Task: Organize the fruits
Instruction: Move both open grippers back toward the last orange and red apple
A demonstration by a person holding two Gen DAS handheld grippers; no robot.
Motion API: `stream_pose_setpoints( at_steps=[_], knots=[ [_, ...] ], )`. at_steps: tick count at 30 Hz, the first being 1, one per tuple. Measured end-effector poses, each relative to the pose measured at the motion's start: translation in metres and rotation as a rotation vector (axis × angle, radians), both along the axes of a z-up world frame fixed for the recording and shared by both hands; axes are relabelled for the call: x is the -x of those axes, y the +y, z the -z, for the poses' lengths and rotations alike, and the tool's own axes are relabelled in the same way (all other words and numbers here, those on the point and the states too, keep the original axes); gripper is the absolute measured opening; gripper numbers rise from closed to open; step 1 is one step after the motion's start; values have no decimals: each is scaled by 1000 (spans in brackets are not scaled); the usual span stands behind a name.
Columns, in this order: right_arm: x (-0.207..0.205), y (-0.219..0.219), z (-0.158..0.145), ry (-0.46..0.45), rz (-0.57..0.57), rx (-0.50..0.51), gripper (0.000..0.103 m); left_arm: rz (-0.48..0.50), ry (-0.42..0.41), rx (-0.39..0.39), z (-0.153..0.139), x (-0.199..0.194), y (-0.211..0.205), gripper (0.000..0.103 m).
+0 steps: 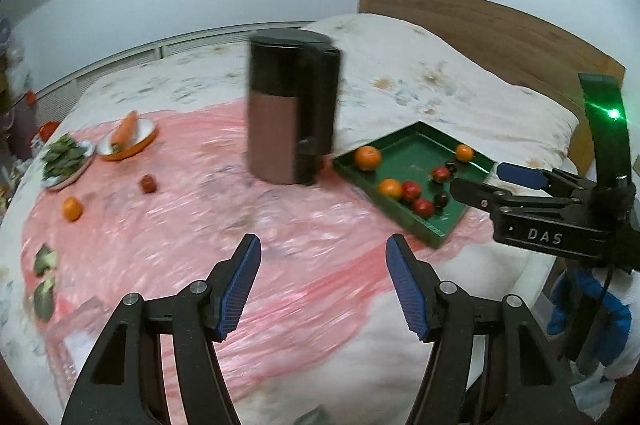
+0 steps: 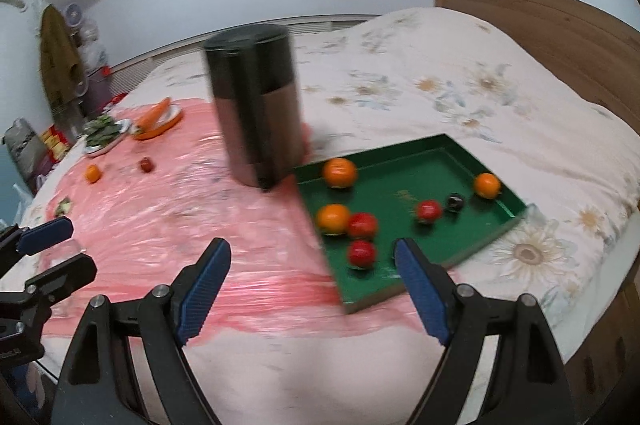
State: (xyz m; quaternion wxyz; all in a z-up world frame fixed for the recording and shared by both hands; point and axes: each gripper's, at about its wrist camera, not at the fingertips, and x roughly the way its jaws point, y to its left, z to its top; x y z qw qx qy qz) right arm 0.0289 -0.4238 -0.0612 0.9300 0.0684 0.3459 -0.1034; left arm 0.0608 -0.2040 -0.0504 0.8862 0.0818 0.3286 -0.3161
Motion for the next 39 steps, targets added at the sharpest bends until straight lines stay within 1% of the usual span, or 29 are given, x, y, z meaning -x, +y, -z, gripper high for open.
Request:
stream_pose_setpoints(
  at_steps=[3,9,16,25,33,39],
  knots=[
    [-6,26,-4,0,-37,-3,103,-39,-1,1,2,-3,26,59],
    [-24,77,-8,15,-123,-5,103,-144,-4,4,9,-16,91,59],
    [-47,125,-5,29,-210,1,103,-263,-10,-22,21,-34,159,59],
    [-77,158,10,58,-288,-16,103,-390,-3,-74,37,-52,234,59],
    [-121,192,15,55,-382,-43,103,-469,20,-96,43,-96,284,59],
    [-164,218,25,50,-458,-65,103,-491,52,-96,53,-135,293,59]
  ],
)
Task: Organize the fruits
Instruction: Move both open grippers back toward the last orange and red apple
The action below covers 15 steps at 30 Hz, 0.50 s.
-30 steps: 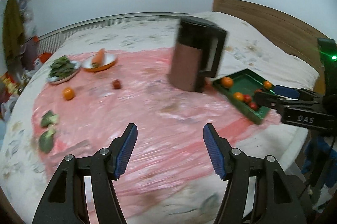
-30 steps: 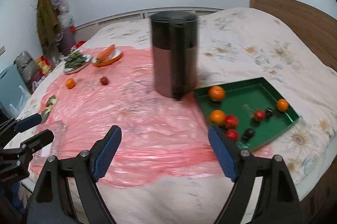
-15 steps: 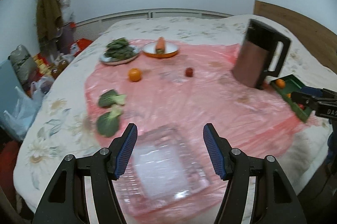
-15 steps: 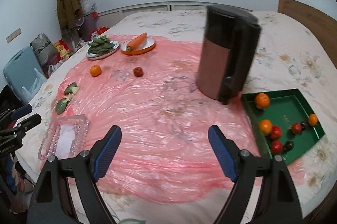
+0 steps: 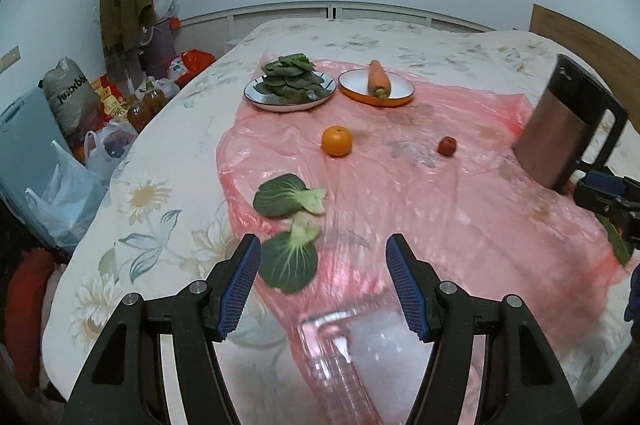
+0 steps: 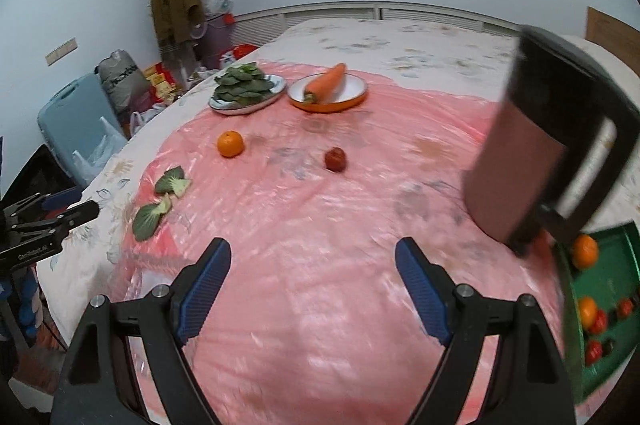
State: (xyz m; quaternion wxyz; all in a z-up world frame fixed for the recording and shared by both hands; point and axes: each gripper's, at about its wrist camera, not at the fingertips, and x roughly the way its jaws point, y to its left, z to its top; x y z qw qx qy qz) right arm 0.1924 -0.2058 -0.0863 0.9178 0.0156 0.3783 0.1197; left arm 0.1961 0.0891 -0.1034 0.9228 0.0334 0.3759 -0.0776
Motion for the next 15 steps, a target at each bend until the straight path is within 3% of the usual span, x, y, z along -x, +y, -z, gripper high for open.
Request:
stream_pose_setpoints(
  at_steps=[15],
  knots=[
    [-114,31,44,27,-109,-37,103,31,39,13,23,-108,-29,59]
  ],
)
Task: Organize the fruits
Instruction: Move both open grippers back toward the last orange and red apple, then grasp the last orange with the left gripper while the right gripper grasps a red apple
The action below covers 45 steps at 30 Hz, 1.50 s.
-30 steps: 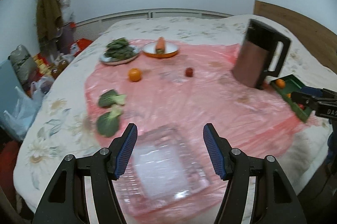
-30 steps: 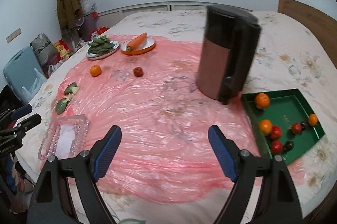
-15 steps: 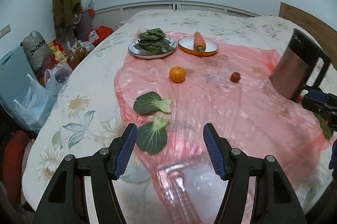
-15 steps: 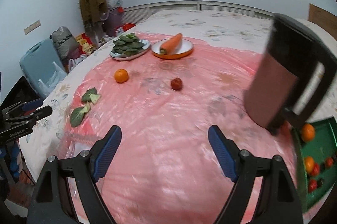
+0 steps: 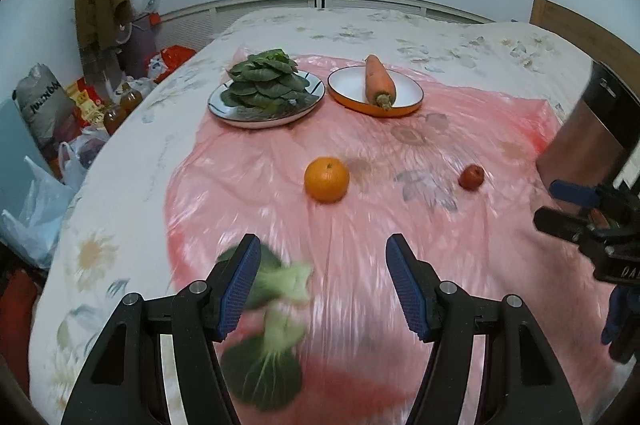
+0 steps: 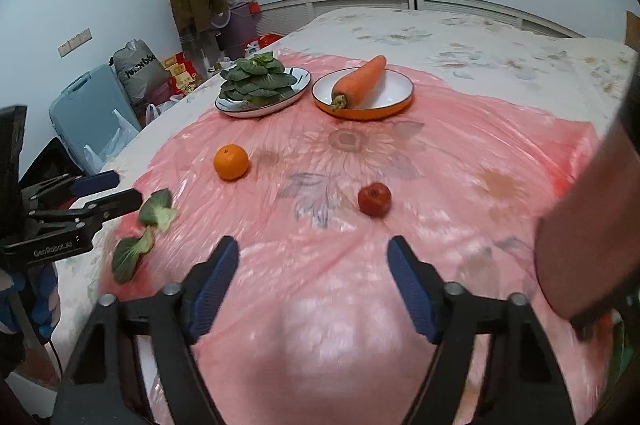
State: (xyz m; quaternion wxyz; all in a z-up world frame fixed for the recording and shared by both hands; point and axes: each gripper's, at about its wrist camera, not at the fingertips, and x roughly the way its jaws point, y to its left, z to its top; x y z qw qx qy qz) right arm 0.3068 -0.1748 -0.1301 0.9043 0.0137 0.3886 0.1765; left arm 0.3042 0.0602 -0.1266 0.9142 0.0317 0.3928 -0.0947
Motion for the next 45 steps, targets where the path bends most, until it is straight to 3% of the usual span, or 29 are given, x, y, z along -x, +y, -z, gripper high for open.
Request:
stream_pose_setpoints(
  at_steps=[5,7,9,19,27,31,34,36,37,38,45],
  knots=[
    [-39,4,19,18,-2,11,103,-2,25,6,13,-41,-5,59],
    [-50,3,27,26,5,10,95,-1,39,4,20,-55,-7,59],
    [-61,0,36,40,13,5,75,7,52,-12,30,-69,-12,59],
    [-92,-9,62,59,43,23,74,34,83,-74,59,-99,-29,58],
    [-100,-14,67,64,63,47,74,35,113,-61,72,-110,-31,58],
    [-107,-15,71,80,65,51,74,40,117,-59,73,-111,-30,52],
    [-111,-10,75,95,51,69,68,36,116,-49,74,-112,-27,40],
    [-111,-9,77,103,43,76,66,35,114,-27,74,-113,-23,40],
    [-112,-9,78,109,37,69,48,34,111,-20,74,-112,-22,39],
    [-112,-9,79,113,34,67,42,36,106,-19,73,-111,-22,39],
    [-113,-16,79,127,29,13,42,33,95,7,65,-109,-19,39]
  ],
)
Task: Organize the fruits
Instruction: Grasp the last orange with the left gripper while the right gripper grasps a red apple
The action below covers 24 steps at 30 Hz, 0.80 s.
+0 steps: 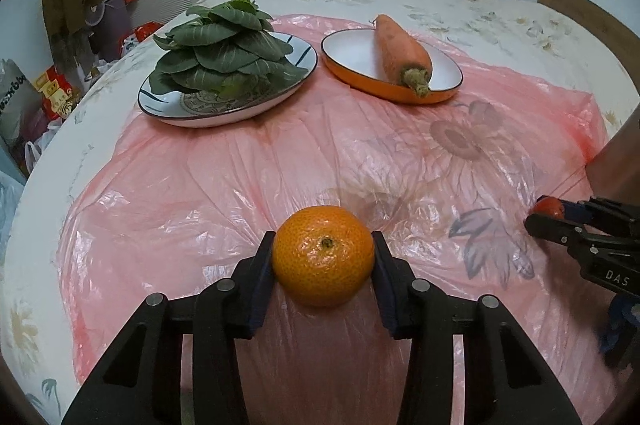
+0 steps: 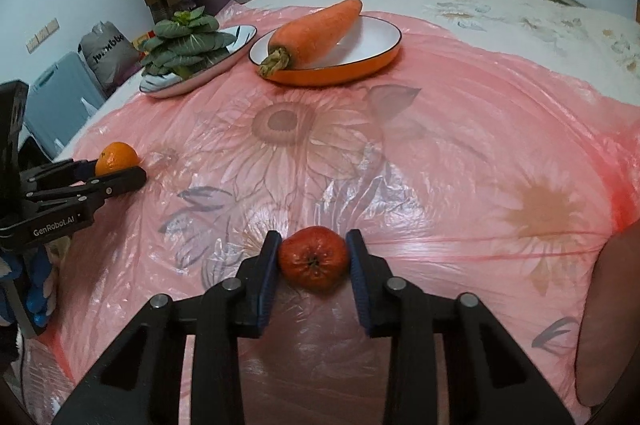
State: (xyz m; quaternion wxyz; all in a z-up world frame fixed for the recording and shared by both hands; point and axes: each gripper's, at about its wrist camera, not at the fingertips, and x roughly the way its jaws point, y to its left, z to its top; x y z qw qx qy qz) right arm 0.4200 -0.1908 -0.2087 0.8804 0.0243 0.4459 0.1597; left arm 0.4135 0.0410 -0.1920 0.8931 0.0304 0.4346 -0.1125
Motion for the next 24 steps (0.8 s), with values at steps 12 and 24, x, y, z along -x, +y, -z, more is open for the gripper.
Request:
stream_pose_setpoints(
  at_steps=[12,24],
  knots=[
    [16,-4,-21,-33,-6,-49,42,-52,-19,44,-24,12,22,39],
    [69,-1,-56,-67,-29,-55,42,-53,-37,52,-53,56,26,39]
  ],
)
